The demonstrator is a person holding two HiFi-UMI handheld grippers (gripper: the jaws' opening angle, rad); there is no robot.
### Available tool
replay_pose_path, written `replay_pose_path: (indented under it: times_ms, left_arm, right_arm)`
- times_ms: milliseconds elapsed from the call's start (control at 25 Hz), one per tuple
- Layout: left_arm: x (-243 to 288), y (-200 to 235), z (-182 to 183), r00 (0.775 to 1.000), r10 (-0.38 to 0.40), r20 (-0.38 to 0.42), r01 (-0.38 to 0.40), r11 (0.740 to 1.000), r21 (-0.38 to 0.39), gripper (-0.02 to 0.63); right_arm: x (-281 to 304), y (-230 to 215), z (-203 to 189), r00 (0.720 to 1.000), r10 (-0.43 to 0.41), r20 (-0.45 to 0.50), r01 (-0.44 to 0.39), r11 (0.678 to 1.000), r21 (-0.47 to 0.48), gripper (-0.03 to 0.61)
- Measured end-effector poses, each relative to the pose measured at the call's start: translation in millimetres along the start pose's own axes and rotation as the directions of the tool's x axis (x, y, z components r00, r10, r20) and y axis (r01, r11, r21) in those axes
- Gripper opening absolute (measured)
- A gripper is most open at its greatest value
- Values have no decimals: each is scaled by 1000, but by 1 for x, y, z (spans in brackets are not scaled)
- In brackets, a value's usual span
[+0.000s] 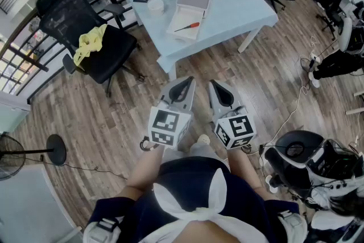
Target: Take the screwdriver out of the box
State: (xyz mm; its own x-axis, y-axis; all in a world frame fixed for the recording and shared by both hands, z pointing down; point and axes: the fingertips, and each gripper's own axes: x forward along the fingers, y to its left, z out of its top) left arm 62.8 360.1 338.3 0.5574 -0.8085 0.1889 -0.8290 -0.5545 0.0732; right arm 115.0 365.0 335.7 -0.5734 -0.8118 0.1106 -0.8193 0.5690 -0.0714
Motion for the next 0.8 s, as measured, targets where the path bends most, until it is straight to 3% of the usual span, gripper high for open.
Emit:
replay_pose_path:
  times_ms: [520,800]
  left_arm:
    - [34,-29,-6,999,30,-19,-30,1000,-3,17]
    - [57,-54,-19,998,49,-32,-50,999,-13,17]
  right_arm:
    - [-17,-37,-2,998,56,-11,-56,997,-59,-2]
    - [-26,-62,-20,992,121,-29,-122,992,-35,-2]
